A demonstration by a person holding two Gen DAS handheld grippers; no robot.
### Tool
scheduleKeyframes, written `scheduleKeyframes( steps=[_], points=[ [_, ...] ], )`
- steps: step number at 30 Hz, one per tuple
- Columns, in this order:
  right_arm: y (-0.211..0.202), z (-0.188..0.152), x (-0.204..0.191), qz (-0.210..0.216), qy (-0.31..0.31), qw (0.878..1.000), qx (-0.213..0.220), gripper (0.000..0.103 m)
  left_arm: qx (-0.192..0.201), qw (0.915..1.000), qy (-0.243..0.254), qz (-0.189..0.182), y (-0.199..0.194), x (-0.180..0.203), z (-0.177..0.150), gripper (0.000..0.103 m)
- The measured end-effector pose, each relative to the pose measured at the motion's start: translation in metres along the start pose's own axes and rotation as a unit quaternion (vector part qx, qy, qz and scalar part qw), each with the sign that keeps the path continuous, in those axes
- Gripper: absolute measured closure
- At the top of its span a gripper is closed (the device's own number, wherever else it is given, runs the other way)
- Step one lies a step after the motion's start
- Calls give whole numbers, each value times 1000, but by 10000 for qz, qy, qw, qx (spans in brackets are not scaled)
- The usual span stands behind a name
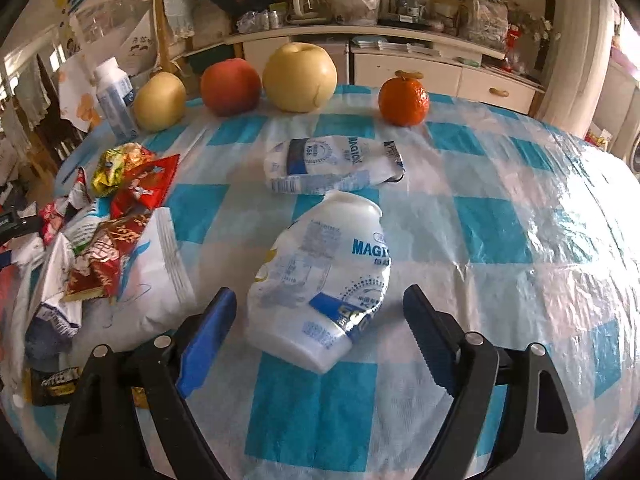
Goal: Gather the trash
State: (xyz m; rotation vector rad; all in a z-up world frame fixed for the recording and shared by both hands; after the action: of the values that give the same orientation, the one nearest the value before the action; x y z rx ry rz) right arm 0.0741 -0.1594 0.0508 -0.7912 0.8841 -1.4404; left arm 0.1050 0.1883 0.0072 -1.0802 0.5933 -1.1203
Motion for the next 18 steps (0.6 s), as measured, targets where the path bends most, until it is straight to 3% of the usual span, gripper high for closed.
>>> scheduleKeyframes(
  steps=[2,6,14,16,18],
  points=[
    [1,2,-2,-23,-34,10000,15,18,-166,9998,-68,-121,6,-4,-2,9],
    [1,3,-8,-93,-120,9999,30,14,-99,9992,-16,-381,2,-4,-5,9],
    [8,7,-7,-63,-61,9999,-60,14,4,9995,-123,-289,7,-4,-3,12],
    [7,8,-5,-46,-12,10000,-30,19,59,9996,-90,-278,6,-2,-4,26],
    [5,8,-4,-157,-20,9999,9,31,90,9995,-72,-283,4,-3,-4,32]
  ],
)
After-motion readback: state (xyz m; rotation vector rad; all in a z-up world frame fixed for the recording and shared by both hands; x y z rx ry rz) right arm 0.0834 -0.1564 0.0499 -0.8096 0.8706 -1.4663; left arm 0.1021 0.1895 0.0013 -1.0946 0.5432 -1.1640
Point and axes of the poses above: each gripper's, at about its wrist camera, not at the fingertips, and y roughly the way its jaws point, x to its right, z to its top, the point moved 2 cm from there along y, roughly the way its jaws point, and after that the axes turned 6 degrees about -x, right-handed, at the moved point
